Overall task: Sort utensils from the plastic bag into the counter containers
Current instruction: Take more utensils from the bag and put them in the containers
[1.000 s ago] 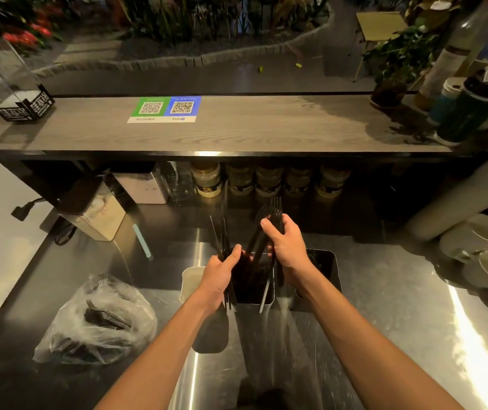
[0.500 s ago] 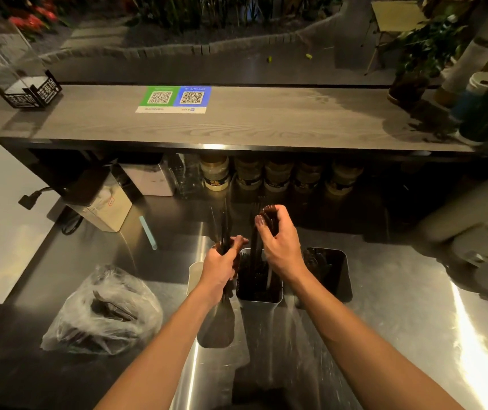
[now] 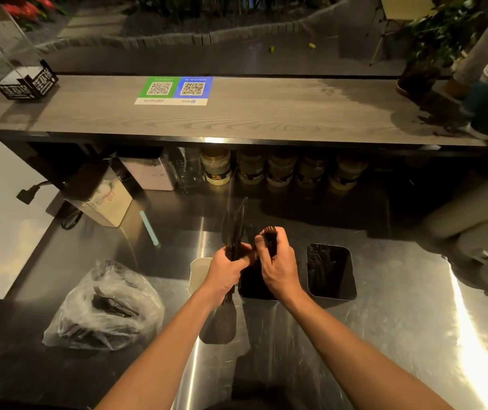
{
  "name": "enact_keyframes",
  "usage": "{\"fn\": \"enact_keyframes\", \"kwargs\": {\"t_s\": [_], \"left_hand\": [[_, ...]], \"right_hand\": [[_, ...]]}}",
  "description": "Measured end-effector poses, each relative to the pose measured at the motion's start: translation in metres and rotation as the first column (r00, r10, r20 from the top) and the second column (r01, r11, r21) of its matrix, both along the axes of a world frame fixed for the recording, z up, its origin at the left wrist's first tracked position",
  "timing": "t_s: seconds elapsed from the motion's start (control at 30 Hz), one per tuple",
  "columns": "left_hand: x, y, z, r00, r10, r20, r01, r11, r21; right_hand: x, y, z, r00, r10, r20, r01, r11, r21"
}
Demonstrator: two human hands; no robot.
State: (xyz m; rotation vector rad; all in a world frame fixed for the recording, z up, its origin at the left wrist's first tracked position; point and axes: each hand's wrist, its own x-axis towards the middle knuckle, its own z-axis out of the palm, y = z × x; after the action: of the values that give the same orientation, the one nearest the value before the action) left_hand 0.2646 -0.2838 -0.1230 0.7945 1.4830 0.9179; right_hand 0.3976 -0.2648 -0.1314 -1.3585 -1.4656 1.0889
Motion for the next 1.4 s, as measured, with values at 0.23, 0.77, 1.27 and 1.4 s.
{"fn": "enact_keyframes", "kwargs": {"t_s": [0.23,0.77,1.27,1.4], "left_hand": [[0.000,-0.010,-0.005,0.995,0.018,0.093,-0.017,1.000,-0.014],[-0.001,-0.017,-0.007,0.988,-0.057,0.144,0.046,0.996,0.080],[-0.001,-0.016,-0.006,0.988,0.068,0.141,-0.069,0.998,0.001],[-0.004,-0.012,0.000,0.942,-0.049,0.331,0.047,0.999,0.013]], "right_hand": [[0.001,-0.016,-0.024,0.993,-0.011,0.118,0.017,0.999,-0.046],[0.027,-0.027,-0.010,0.991,0.081,0.102,-0.067,0.988,-0.137],[0.019,-0.031,-0.020,0.797,0.127,0.591,-0.146,0.989,-0.015],[0.021,-0.027,-0.014,0.738,0.175,0.652,-0.249,0.968,0.021]]}}
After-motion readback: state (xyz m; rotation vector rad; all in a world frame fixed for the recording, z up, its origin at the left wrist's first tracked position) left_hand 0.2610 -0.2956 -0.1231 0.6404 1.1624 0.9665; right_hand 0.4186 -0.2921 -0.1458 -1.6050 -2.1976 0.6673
